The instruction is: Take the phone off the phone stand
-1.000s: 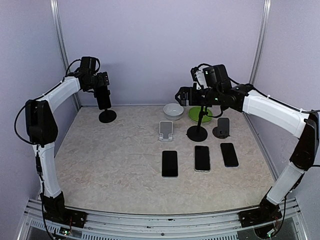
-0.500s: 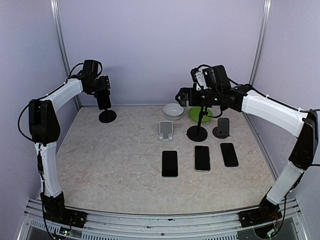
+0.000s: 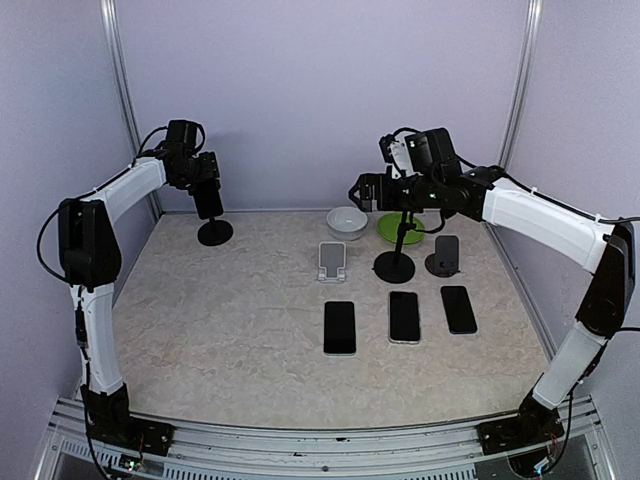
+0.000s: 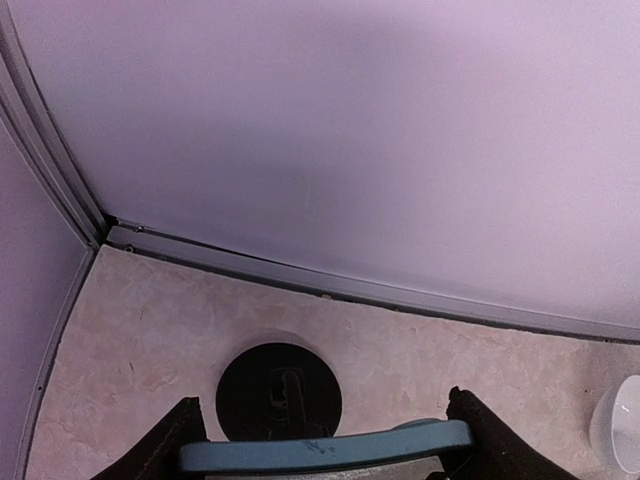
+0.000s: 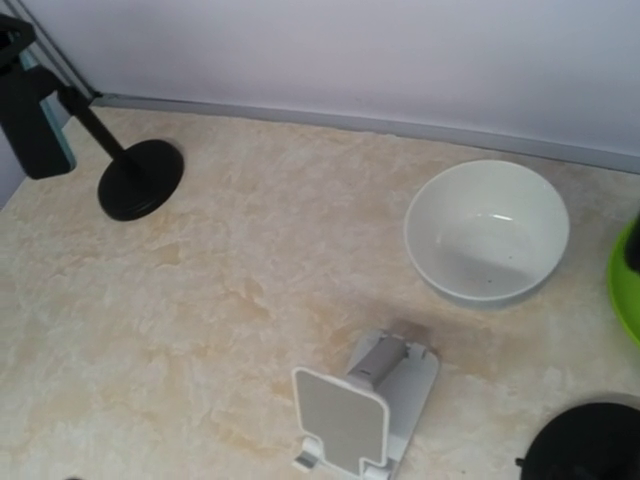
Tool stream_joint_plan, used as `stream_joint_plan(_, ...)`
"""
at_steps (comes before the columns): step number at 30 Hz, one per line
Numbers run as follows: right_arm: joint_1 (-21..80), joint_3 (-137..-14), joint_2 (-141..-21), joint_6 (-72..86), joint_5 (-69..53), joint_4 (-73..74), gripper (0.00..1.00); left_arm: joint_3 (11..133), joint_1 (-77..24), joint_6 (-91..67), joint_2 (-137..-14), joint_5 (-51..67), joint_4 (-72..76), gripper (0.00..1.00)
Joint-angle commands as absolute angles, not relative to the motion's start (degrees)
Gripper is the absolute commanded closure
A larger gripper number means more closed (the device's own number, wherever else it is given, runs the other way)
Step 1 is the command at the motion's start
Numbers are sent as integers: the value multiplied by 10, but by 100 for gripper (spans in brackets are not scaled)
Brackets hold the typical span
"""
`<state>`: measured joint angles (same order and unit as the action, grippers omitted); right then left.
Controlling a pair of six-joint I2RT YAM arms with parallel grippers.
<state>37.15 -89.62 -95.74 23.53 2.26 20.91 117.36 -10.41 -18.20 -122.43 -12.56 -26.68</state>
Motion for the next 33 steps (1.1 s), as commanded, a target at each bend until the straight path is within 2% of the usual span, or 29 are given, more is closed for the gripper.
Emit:
stream_joint_plan(1, 366, -909, -959, 226, -12, 187, 0, 1171, -107, -208, -1190, -106, -270, 53)
stream_joint_plan(16, 366, -891, -952, 216, -116, 123, 5, 1051, -132, -241, -1042, -68, -256, 66)
stream_joint_plan(22, 366, -887, -957, 216, -169, 106, 9, 970, -188, -263, -971, -63, -234, 69)
stream_joint_plan(33, 389, -886, -986, 231, -285, 69, 22, 890, -326, -317, -893, -138, -249, 71)
